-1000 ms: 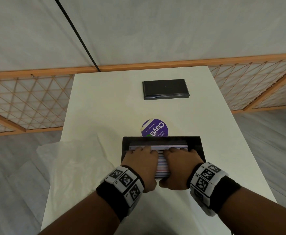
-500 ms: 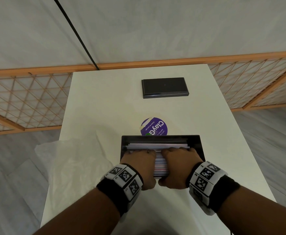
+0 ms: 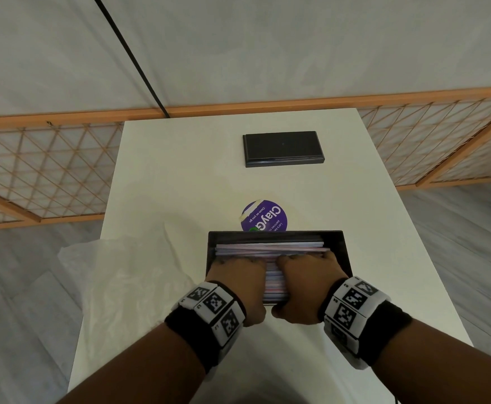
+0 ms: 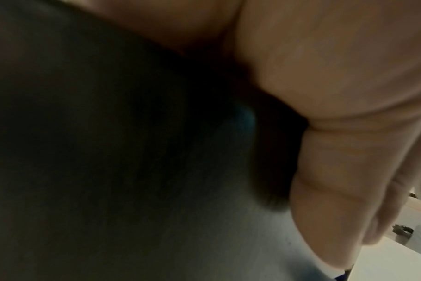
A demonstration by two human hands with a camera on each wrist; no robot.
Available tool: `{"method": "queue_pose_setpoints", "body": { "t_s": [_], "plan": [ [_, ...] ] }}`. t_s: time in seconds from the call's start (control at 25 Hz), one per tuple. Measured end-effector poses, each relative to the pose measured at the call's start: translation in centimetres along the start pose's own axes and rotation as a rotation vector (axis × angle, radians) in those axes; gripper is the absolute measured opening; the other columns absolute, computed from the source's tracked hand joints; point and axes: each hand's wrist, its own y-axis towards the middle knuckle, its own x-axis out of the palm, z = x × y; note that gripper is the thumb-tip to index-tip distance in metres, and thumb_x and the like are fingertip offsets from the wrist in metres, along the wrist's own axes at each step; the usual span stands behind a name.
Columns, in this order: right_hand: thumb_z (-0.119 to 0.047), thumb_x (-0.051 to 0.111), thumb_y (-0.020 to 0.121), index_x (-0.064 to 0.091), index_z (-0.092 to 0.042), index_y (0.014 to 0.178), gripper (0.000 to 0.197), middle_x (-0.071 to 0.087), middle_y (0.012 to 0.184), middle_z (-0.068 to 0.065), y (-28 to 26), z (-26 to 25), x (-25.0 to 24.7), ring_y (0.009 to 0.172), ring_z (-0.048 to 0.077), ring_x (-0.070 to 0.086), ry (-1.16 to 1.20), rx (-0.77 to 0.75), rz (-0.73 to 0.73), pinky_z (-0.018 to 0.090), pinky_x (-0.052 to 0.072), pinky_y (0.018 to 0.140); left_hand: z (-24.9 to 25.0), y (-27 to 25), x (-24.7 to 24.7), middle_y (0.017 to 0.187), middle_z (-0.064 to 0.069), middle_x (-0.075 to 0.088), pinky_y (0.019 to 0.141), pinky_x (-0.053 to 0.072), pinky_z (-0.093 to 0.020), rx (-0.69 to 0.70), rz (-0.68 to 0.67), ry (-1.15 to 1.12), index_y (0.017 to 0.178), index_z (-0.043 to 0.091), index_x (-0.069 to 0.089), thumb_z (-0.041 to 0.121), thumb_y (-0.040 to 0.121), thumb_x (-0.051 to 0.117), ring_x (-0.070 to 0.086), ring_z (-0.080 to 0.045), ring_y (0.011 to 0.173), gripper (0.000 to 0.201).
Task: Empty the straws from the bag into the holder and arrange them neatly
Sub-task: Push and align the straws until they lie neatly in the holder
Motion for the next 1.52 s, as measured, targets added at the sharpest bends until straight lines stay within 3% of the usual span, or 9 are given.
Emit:
{"method": "queue_pose_setpoints", "body": {
  "t_s": [0.12,0.36,0.64,0.84,1.0,1.2,1.4,1.52],
  "plan": [
    [-0.067,0.067,0.061,0.044,-0.031,0.132,0.083,0.055,0.132,-0.007,0.1,0.0,0.2,0.126,0.021,0.050,0.012,0.006,0.019,0.050,0.031,0.113,0.0,0.0,0.0,0.143,0.003,0.050,0.114,0.040,-0.044,0.012,0.031,-0.020,0.147,0.027,0.033,0.041,0.079,0.076,0.050,-0.024,0.133,0.082],
    [-0.071,0.063,0.061,0.051,-0.031,0.126,0.078,0.048,0.129,-0.001,0.1,0.1,-0.2,0.119,0.026,0.050,-0.015,0.021,-0.062,0.052,0.036,0.106,0.5,-0.3,-0.5,0.142,-0.006,0.038,0.109,0.043,-0.045,-0.054,-0.007,0.033,0.140,0.020,0.041,0.043,0.078,0.076,0.043,-0.027,0.132,0.074],
    [-0.069,0.064,0.063,0.053,-0.031,0.121,0.070,0.055,0.121,-0.005,-0.2,0.0,-0.5,0.116,0.025,0.052,-0.057,0.003,-0.042,0.050,0.035,0.104,0.8,-0.2,-0.3,0.135,0.000,0.054,0.109,0.043,-0.042,-0.026,0.001,0.012,0.136,0.023,0.047,0.039,0.082,0.073,0.054,-0.024,0.125,0.063],
    [-0.064,0.065,0.063,0.055,-0.032,0.117,0.064,0.062,0.114,-0.008,-0.1,0.0,-0.1,0.109,0.022,0.059,-0.020,-0.010,-0.011,0.046,0.041,0.103,0.6,-0.2,-0.1,0.139,0.000,0.052,0.111,0.041,-0.044,-0.032,-0.012,0.006,0.139,0.024,0.044,0.045,0.081,0.073,0.051,-0.024,0.128,0.068],
    [-0.062,0.067,0.061,0.058,-0.032,0.112,0.060,0.065,0.106,-0.010,0.1,0.1,0.0,0.100,0.019,0.062,0.008,-0.017,0.016,0.041,0.049,0.096,0.5,-0.1,-0.3,0.144,-0.004,0.040,0.113,0.040,-0.047,-0.042,-0.045,0.011,0.142,0.024,0.044,0.043,0.082,0.073,0.040,-0.026,0.136,0.069],
    [-0.066,0.065,0.061,0.059,-0.032,0.119,0.068,0.051,0.122,-0.002,0.2,0.0,-0.2,0.115,0.026,0.051,-0.034,-0.001,-0.036,0.049,0.040,0.103,0.5,0.0,-0.9,0.136,-0.001,0.053,0.108,0.045,-0.044,-0.032,-0.076,-0.019,0.136,0.024,0.049,0.039,0.080,0.074,0.053,-0.023,0.126,0.063],
    [-0.060,0.072,0.063,0.057,-0.033,0.116,0.062,0.065,0.111,-0.009,0.0,0.1,-0.8,0.105,0.019,0.062,0.046,-0.036,-0.070,0.039,0.048,0.097,0.4,-0.7,-1.4,0.138,0.001,0.054,0.109,0.044,-0.042,-0.009,-0.049,-0.041,0.140,0.024,0.042,0.042,0.078,0.076,0.053,-0.023,0.128,0.073],
    [-0.059,0.072,0.064,0.058,-0.032,0.114,0.058,0.067,0.108,-0.008,0.1,0.2,-1.0,0.100,0.019,0.064,0.035,-0.049,-0.112,0.036,0.051,0.092,0.4,-1.2,-2.3,0.133,0.002,0.056,0.104,0.048,-0.040,0.014,-0.081,-0.026,0.135,0.023,0.046,0.042,0.080,0.074,0.057,-0.021,0.122,0.065]
  ]
}}
